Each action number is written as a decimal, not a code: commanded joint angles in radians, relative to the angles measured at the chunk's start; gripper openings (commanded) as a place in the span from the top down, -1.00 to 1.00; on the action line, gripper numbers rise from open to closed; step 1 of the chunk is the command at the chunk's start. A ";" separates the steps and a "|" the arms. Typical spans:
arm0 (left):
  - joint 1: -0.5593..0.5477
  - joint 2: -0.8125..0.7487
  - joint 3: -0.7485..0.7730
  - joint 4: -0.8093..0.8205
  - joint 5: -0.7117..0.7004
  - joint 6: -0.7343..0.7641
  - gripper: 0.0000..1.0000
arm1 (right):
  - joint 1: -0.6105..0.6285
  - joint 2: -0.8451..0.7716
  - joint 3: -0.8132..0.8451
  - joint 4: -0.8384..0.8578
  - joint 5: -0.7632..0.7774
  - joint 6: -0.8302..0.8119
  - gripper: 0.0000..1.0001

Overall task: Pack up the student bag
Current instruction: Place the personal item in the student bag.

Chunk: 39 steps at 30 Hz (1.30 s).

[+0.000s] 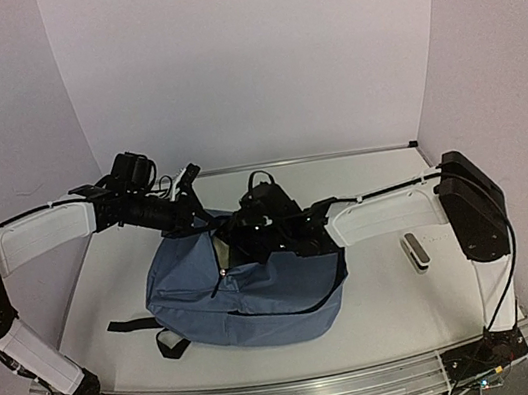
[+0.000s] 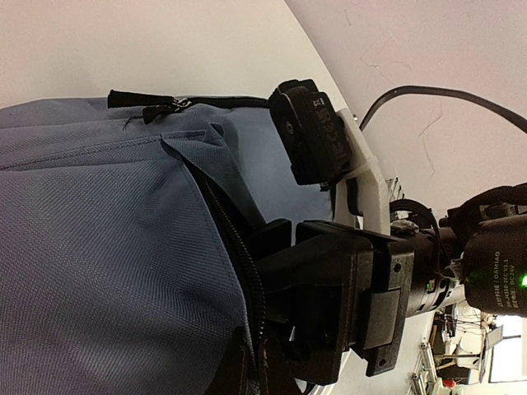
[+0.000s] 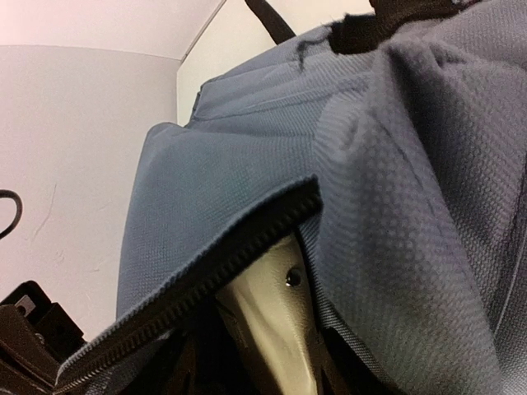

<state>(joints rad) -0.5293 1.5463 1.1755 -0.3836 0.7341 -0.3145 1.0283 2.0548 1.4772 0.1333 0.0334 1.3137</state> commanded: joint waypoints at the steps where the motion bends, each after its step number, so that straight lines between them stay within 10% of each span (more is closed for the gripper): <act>1: -0.009 -0.008 0.015 0.067 0.046 0.003 1.00 | 0.005 -0.084 -0.025 -0.027 0.073 -0.051 0.00; 25: -0.009 -0.026 0.024 0.049 0.033 0.020 1.00 | 0.006 0.125 0.136 -0.015 -0.130 -0.125 0.90; 39: -0.008 -0.027 0.023 0.044 0.001 0.015 0.99 | 0.013 0.072 0.121 0.024 -0.079 -0.177 0.68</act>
<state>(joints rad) -0.5290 1.5463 1.1755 -0.3921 0.7220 -0.3115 1.0284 2.2042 1.6419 0.1084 -0.0928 1.1706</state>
